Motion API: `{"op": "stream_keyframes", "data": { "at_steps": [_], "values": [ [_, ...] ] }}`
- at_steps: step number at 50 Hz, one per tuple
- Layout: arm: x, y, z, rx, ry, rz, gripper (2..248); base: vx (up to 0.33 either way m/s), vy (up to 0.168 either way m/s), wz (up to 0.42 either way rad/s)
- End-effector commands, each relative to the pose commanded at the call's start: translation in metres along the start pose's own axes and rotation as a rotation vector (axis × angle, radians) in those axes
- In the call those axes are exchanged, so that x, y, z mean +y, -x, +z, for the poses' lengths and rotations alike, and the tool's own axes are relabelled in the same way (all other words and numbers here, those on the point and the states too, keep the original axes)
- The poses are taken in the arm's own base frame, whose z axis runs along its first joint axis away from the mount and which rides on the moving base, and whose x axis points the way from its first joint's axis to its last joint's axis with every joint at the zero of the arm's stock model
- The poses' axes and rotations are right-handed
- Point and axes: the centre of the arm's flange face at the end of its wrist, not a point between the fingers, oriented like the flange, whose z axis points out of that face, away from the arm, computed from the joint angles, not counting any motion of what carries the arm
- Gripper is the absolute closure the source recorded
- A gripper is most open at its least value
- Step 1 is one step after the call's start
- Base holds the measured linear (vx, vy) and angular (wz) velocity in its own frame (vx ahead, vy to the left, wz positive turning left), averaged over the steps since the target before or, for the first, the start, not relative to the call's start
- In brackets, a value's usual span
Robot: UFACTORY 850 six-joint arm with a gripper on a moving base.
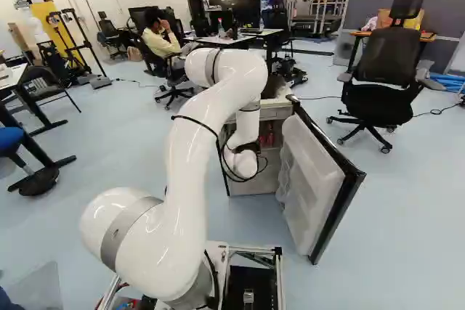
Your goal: Grab a drink from the fridge
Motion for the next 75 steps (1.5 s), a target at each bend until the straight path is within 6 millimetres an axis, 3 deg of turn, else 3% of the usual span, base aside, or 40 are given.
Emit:
{"op": "stream_keyframes", "data": {
  "at_steps": [75],
  "values": [
    [-0.019, -0.059, -0.131, 0.007, 0.043, 0.02, 151, 0.0, 0.0, 0.0]
  ]
}}
